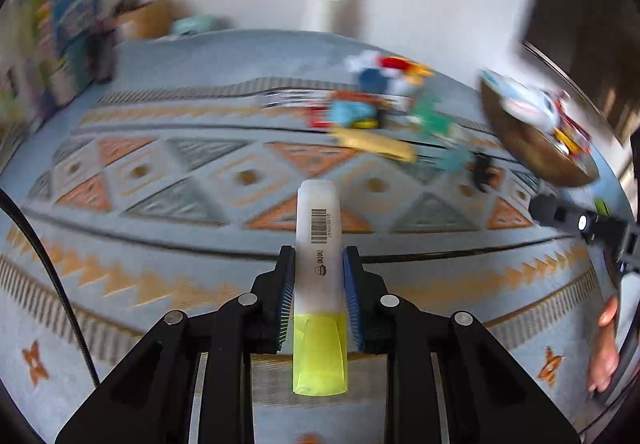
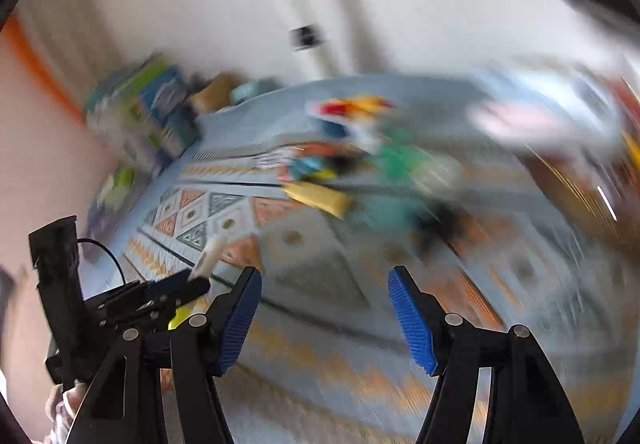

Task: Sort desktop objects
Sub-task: 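Grasp the yellow rectangular box with the right tool while the left tool holds the highlighter, then carry the highlighter and yellow box to the golden bowl and open both tools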

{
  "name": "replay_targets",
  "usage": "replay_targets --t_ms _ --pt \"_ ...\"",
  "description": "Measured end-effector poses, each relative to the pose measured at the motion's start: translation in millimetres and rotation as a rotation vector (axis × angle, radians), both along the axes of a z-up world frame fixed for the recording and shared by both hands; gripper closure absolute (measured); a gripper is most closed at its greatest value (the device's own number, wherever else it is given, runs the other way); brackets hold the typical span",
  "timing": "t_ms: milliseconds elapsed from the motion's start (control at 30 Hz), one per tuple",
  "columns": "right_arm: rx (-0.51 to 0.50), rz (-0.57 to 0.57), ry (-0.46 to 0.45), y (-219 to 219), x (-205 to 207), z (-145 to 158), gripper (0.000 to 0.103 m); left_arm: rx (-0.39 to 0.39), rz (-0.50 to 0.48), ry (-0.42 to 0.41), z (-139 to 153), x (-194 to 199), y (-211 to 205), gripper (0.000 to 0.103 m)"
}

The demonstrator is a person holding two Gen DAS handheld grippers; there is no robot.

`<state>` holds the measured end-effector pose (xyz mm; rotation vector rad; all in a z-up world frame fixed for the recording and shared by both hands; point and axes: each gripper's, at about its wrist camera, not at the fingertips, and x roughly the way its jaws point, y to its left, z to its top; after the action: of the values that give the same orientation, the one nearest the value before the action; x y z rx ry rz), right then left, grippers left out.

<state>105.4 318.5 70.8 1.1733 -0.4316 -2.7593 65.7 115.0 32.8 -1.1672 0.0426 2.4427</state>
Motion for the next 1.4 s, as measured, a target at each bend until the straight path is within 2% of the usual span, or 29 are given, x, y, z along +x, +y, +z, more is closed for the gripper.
replay_targets --t_ms 67,133,200,267,367,467,533,600,633,733,933,1167,1267,1400 --pt "0.074 0.081 -0.027 -18 -40 -2 0.039 0.028 0.034 -0.026 -6 -6 -15 0.082" --pt "0.180 0.086 -0.084 -27 -78 -13 0.039 0.059 0.046 -0.035 -12 -7 -23 0.082" --pt "0.235 0.111 -0.128 -29 -106 -25 0.039 0.077 0.046 -0.038 -12 -8 -25 0.082" --pt "0.286 0.136 -0.155 -30 -124 -36 0.039 0.067 0.044 -0.037 -13 -6 -24 0.082" --pt "0.281 0.184 -0.177 -29 -137 -46 0.038 0.086 0.043 -0.043 -13 -7 -26 0.082" --pt "0.319 0.191 -0.138 -38 -135 -52 0.039 0.101 0.042 -0.049 -13 -7 -27 0.082" --pt "0.315 0.197 -0.108 -43 -128 -51 0.065 0.097 0.042 -0.048 -13 -7 -26 0.082" --pt "0.296 0.205 -0.108 -45 -123 -48 0.075 0.099 0.041 -0.048 -13 -8 -27 0.082" --pt "0.283 0.209 -0.107 -46 -117 -47 0.079 0.098 0.042 -0.048 -13 -7 -26 0.082" --pt "0.258 0.197 -0.112 -50 -90 -47 0.079 0.096 0.041 -0.048 -13 -8 -26 0.082" --pt "0.122 0.163 -0.099 -44 -2 -43 0.080 0.099 0.040 -0.049 -13 -9 -27 0.082" --pt "-0.100 0.107 0.018 -6 105 -33 0.080 0.099 0.039 -0.042 -12 -7 -25 0.082" --pt "-0.098 0.019 0.016 14 128 -35 0.080 0.094 0.024 -0.006 -6 3 -21 0.082" --pt "-0.090 -0.015 -0.002 34 140 -38 0.080 0.125 0.010 0.000 1 20 -12 0.082"
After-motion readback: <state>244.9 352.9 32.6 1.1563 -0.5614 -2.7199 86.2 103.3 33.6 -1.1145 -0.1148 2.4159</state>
